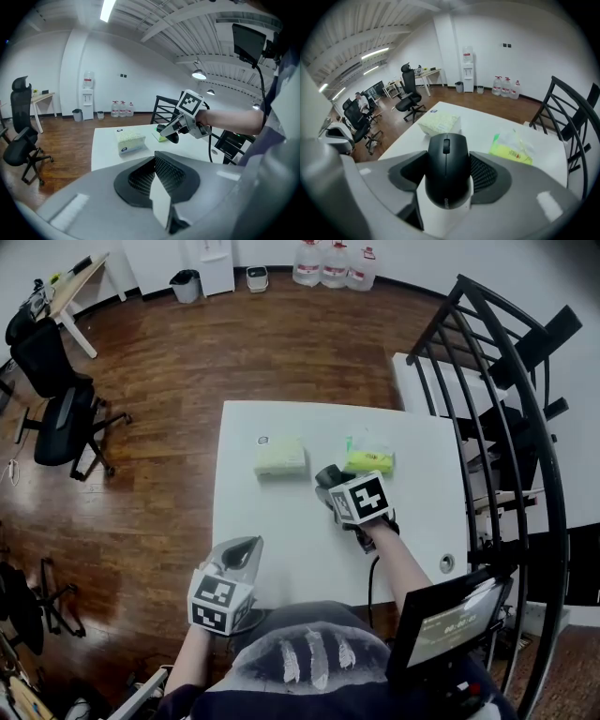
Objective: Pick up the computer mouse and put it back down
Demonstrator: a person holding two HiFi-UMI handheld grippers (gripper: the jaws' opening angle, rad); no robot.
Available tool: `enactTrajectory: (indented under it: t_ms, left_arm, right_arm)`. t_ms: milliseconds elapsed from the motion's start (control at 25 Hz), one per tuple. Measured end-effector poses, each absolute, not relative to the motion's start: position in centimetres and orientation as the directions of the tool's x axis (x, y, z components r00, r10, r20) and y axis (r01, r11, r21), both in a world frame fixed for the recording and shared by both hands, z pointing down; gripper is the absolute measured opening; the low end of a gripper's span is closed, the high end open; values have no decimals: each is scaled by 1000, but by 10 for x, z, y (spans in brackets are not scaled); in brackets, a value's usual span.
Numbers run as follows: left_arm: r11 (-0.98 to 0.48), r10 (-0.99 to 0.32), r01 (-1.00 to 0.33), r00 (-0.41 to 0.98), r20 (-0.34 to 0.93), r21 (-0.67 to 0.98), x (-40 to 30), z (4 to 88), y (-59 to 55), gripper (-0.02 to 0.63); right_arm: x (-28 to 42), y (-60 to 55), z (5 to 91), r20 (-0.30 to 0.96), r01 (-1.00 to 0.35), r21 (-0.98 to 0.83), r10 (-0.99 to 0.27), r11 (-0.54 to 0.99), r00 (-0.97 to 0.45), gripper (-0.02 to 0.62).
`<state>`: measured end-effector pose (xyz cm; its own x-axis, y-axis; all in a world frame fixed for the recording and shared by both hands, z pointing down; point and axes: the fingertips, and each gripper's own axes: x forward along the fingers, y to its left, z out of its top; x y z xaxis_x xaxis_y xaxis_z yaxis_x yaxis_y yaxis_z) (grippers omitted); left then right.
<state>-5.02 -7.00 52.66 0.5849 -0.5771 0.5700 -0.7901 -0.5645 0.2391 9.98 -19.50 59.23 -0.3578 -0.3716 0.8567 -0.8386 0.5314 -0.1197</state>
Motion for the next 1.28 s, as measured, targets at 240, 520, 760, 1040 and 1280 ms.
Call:
enactTrajectory:
  t_ms: [240,520,760,1040,1280]
  left_arm:
    - [-578,-573,-782,592,567,234,-45,524,-70,17]
    - [-593,-569,-772,602,560,228,-38,520,-69,17]
    - [-600,-568,-768,606,557,223,-38,520,-66,17]
    - [-607,-576,-765,610,545,215,-20,506,-70,15]
    - [-593,-589,-776,599,542,214,-24,490,-68,16]
  right_arm:
    - [85,-192,545,826,-773,-95,-384,627,-413,288]
    - [67,-171,502,821,-642,-52,-334,765,-464,288]
    - [65,-142,481,859,-484,6,-252,875,-446,288]
    - [73,-125,457,888,-342,31,-184,939,-422,288]
    - [68,-116,426,900,-237,57,-153,970,-409,288]
